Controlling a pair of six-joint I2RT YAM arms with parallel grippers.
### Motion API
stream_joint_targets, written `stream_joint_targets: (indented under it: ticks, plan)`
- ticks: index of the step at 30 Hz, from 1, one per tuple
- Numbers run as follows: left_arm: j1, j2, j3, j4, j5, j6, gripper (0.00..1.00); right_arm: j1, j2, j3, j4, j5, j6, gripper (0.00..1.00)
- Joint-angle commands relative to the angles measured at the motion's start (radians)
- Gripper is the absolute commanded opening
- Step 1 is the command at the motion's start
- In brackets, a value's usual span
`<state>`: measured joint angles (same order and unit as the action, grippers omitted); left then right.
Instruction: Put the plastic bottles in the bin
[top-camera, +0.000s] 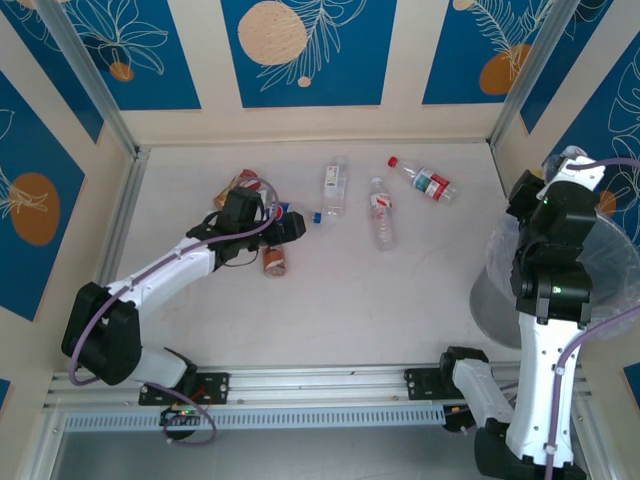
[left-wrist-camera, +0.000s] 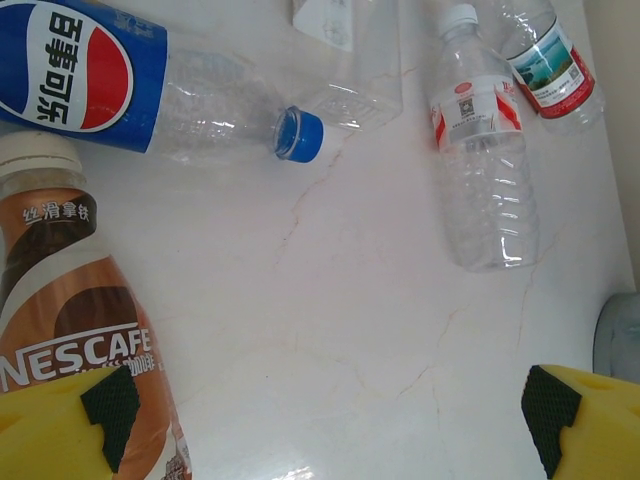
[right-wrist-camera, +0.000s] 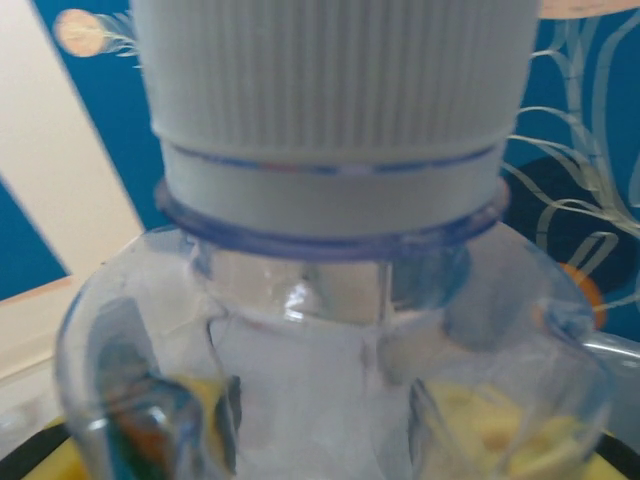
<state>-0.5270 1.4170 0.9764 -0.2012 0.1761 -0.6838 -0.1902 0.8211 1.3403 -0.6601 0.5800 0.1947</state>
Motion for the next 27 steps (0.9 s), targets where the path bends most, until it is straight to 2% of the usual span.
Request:
stream_joint_targets:
  ticks: [1, 6, 12, 17, 22, 24, 27]
  plan:
    - [-0.009, 0.013, 0.048, -0.019, 0.015, 0.051, 1.00, -0.084, -0.007, -0.021, 0.004, 0.055, -0.024, 0.42]
    - [-0.009, 0.012, 0.057, -0.005, 0.030, 0.050, 1.00, -0.208, 0.003, -0.088, 0.010, -0.015, 0.081, 0.42]
    - [-0.008, 0.019, 0.074, -0.042, 0.029, 0.071, 1.00, -0.229, 0.018, -0.175, 0.052, 0.014, 0.089, 0.43]
    - [-0.008, 0.024, 0.088, -0.071, 0.021, 0.073, 1.00, -0.252, 0.029, -0.240, 0.073, -0.033, 0.128, 0.43]
    - [-0.007, 0.021, 0.097, -0.125, -0.030, 0.058, 1.00, -0.255, 0.040, -0.291, 0.114, -0.018, 0.123, 0.44]
    - [-0.007, 0.023, 0.098, -0.150, -0.050, 0.050, 1.00, -0.261, 0.055, -0.304, 0.127, -0.048, 0.134, 0.45]
    - [-0.004, 0.023, 0.090, -0.151, -0.056, 0.024, 1.00, -0.261, 0.083, -0.322, 0.134, -0.047, 0.158, 0.49]
